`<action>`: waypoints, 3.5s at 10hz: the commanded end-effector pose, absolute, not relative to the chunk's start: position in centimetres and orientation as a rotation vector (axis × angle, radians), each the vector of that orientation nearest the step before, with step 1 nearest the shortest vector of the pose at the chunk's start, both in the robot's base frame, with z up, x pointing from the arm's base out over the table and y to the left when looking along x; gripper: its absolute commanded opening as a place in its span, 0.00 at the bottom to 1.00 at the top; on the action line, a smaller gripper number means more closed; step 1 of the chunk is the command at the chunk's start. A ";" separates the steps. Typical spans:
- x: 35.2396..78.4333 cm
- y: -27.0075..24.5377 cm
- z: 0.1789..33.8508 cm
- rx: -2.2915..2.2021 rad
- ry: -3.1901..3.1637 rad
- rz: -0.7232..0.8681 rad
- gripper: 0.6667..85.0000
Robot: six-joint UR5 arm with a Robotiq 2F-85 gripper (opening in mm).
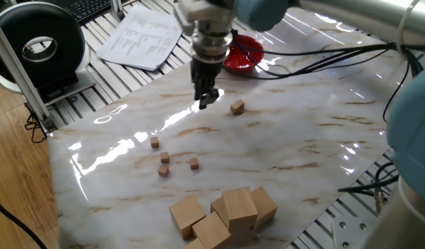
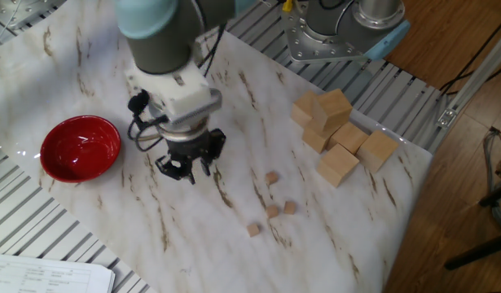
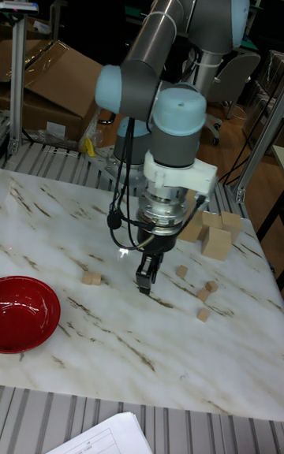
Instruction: Stack the blocks into a pyramid shape
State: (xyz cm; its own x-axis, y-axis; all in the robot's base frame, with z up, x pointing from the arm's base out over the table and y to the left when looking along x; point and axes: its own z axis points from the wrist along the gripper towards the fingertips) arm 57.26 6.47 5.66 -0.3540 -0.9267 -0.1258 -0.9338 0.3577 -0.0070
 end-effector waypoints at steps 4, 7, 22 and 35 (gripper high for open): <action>57.4 8.1 4.9 -1.455 2.678 -0.022 0.39; 57.0 8.8 4.9 -1.306 2.754 0.029 0.32; 59.9 7.8 4.7 -0.932 2.778 -0.169 0.00; 58.1 15.3 3.1 -0.697 2.854 -0.050 0.00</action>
